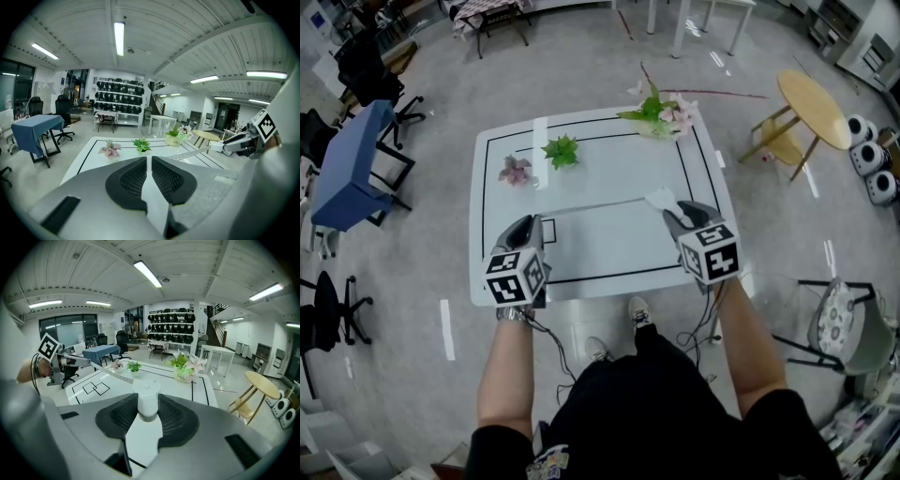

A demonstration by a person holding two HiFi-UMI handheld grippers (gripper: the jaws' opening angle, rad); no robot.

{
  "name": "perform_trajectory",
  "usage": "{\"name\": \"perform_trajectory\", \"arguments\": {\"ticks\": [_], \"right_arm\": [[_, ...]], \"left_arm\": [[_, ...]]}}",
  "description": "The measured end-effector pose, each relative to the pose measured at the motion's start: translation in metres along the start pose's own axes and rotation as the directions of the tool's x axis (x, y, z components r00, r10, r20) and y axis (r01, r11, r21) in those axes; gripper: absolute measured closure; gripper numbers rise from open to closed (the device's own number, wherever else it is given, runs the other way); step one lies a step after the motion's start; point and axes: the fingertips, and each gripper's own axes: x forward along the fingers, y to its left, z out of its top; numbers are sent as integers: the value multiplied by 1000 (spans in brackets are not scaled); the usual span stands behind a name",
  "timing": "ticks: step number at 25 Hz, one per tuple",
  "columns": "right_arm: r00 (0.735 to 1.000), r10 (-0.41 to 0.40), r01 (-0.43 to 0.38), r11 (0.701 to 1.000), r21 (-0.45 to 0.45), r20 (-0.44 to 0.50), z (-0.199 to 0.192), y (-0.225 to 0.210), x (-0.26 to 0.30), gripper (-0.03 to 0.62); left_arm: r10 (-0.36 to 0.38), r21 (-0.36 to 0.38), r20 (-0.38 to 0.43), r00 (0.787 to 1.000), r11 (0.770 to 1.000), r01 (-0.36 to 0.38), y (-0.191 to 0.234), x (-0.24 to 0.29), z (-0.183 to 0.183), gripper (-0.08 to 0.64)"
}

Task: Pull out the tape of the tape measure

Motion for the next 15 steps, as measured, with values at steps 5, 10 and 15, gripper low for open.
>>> {"name": "perform_trajectory", "arguments": {"ticks": [5, 10, 15], "right_arm": [[1000, 19, -19, 1000, -3, -21, -4, 0, 19, 462], [999, 36, -36, 999, -15, -36, -8, 2, 45, 462], [996, 62, -64, 998, -22, -65, -14, 7, 73, 462]], "left_arm": [[19, -10, -19, 1000, 1000, -19, 11, 12, -8, 525], [46, -17, -42, 998, 999, -47, 26, 26, -17, 525], [77, -27, -72, 994, 997, -79, 43, 40, -29, 525]]}}
